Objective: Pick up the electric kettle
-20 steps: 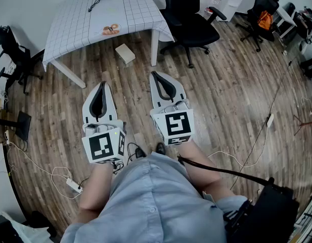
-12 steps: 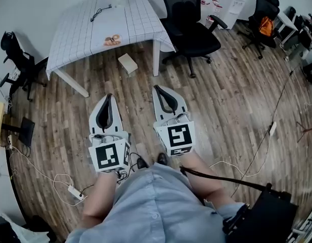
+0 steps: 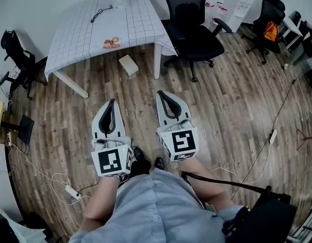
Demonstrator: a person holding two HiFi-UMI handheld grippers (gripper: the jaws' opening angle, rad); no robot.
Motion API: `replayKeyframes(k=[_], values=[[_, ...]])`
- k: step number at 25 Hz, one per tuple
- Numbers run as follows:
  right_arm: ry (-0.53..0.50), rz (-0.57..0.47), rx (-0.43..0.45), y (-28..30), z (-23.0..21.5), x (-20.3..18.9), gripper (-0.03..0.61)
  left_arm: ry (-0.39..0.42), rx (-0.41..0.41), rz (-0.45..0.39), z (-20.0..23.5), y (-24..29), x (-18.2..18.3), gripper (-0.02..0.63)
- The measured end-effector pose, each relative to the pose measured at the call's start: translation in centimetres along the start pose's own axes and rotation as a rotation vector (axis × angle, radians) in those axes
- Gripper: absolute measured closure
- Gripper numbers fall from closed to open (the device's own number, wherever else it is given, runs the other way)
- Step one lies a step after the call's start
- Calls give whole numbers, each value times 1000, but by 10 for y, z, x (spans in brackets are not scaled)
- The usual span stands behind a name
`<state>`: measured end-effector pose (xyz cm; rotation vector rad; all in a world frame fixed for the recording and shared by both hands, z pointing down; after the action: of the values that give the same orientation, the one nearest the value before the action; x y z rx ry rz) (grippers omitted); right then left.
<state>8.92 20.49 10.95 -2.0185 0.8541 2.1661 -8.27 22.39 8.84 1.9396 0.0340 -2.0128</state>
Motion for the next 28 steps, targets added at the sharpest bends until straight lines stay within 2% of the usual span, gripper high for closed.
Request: replayKeyframes(k=[6, 9, 18, 28], values=[[-3, 23, 16, 42, -10, -5, 575, -16, 22, 22, 18, 34, -14, 614], [-16, 36, 18, 83, -14, -9, 575, -36, 23, 37, 40, 69, -28, 614], [-29, 27, -31, 209, -21, 3, 575, -46, -41, 0, 113, 181, -33, 614], [-37, 29, -61, 294, -34, 8, 575, -58, -66, 0, 159, 254, -46, 614]])
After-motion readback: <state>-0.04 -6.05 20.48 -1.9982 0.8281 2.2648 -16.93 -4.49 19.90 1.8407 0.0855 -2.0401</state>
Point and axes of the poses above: the fingertips, and each gripper's own axes: y forward along the fingers, z to its left, x out of its top, the point moved 6 cm from there along -y, backward along the fingers, and after that the axes turned 2 degrees about z, right-handed, at the moved point
